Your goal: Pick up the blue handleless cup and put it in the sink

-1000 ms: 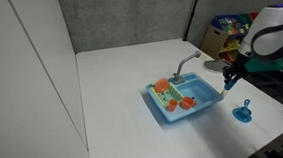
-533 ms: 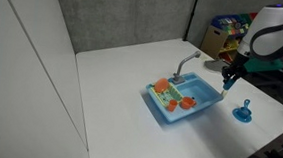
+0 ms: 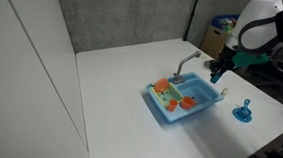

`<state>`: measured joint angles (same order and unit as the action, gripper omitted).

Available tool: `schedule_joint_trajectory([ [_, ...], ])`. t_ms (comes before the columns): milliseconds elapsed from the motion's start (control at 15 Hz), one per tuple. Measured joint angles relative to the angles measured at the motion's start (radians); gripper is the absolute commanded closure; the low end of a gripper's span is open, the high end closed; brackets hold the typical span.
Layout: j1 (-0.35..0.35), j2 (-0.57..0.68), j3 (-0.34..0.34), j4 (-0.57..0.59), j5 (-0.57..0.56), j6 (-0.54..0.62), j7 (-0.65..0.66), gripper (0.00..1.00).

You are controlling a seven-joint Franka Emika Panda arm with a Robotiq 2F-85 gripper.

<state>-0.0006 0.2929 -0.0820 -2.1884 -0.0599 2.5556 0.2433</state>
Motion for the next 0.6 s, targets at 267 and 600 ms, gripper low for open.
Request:
schedule_joint_trajectory([
  [267, 0.0, 0.059, 0.028, 0.075, 0.029, -0.004, -0.067, 0.83],
  [600, -0.004, 0.148, 0.042, 0.161, 0.049, -0.014, -0.136, 0.83],
])
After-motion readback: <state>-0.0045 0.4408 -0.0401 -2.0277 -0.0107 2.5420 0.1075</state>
